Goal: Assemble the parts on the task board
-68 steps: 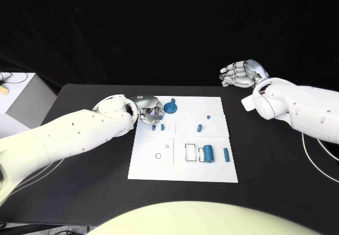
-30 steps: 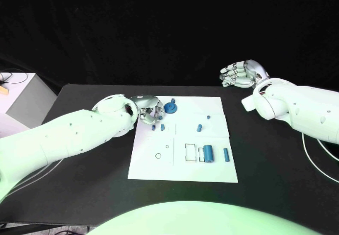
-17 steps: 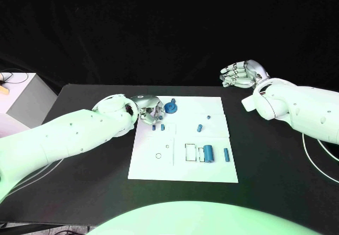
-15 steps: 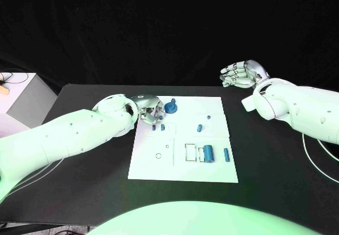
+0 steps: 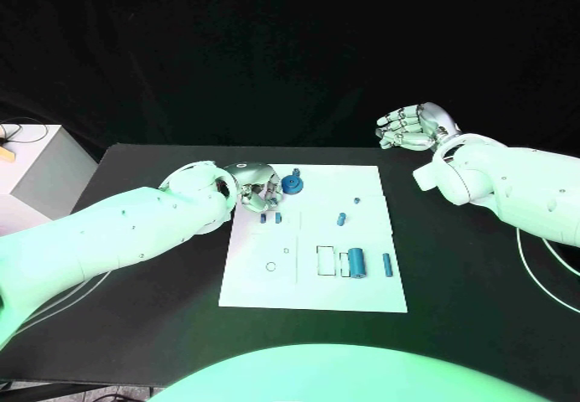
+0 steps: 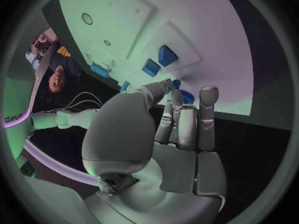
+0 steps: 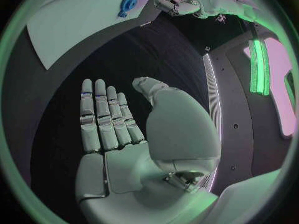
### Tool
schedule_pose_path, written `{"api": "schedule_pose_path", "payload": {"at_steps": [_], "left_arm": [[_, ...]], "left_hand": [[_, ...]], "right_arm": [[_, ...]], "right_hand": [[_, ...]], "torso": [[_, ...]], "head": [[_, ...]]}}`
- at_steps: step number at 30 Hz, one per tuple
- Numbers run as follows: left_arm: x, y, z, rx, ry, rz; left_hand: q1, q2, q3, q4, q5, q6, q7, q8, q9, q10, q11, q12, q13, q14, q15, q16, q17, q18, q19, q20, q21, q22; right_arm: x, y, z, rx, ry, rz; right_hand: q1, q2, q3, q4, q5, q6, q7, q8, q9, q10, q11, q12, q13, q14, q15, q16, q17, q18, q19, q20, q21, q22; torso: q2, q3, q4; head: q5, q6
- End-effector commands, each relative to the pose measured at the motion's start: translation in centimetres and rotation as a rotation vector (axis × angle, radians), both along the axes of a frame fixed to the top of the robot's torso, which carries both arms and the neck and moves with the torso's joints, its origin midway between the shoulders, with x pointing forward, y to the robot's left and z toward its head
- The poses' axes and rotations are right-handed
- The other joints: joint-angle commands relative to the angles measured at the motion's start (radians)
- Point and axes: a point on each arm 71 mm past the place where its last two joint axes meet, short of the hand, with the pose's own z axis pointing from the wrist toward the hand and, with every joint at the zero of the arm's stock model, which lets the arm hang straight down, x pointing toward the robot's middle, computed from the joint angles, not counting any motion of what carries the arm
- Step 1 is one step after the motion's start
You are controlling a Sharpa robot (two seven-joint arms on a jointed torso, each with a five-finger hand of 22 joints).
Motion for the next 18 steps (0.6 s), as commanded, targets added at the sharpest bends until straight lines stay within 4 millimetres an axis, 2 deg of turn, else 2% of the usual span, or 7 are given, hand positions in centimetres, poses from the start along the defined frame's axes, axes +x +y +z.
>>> {"api": "schedule_pose_path", "payload": {"at_steps": [1, 13, 18], "left_arm": [[-0.02, -0.18, 0.02, -0.006, 0.004, -0.007], [-0.05, -0.16, 0.03, -0.008, 0.006, -0.008], [-0.12, -0.12, 0.00, -0.008, 0.017, -0.012]], "left_hand": [[0.004, 0.012, -0.003, 0.003, -0.003, 0.009, 0.000, 0.005, 0.001, -0.009, 0.001, 0.008, 0.001, 0.006, 0.001, 0.004, 0.001, -0.011, 0.005, 0.002, -0.003, 0.000], [0.008, 0.008, -0.004, 0.001, -0.004, -0.001, 0.000, -0.001, 0.001, -0.013, 0.001, 0.013, 0.003, 0.009, 0.002, 0.005, 0.007, -0.012, 0.007, 0.002, -0.002, 0.003], [0.004, -0.005, -0.012, 0.003, -0.005, -0.019, -0.004, -0.013, -0.001, -0.015, 0.000, 0.023, 0.006, 0.009, 0.002, 0.006, 0.009, -0.012, 0.007, 0.002, -0.003, 0.002]], "right_arm": [[-0.01, 0.16, 0.01, -0.002, -0.001, 0.015], [-0.01, 0.16, 0.00, -0.002, 0.000, 0.015], [-0.01, 0.14, 0.00, -0.002, 0.000, 0.015]], "right_hand": [[-0.009, 0.002, 0.006, 0.002, 0.002, 0.006, 0.041, -0.003, -0.002, 0.008, -0.001, 0.003, -0.001, 0.005, 0.000, -0.005, -0.001, 0.006, 0.007, 0.003, 0.005, -0.001], [-0.009, 0.002, 0.006, 0.002, 0.002, 0.006, 0.041, -0.003, -0.002, 0.008, -0.001, 0.003, -0.001, 0.005, 0.000, -0.005, -0.001, 0.006, 0.007, 0.003, 0.005, -0.001], [-0.009, 0.002, 0.006, 0.002, 0.002, 0.006, 0.041, -0.003, -0.002, 0.008, -0.001, 0.003, -0.001, 0.005, 0.000, -0.005, -0.001, 0.006, 0.007, 0.003, 0.005, -0.001]], "torso": [[0.000, -0.0004, 0.0006], [0.000, -0.0007, 0.0008], [-0.001, -0.0013, 0.0009]], "head": [[0.000, 0.000], [-0.002, 0.000], [-0.003, 0.000]]}}
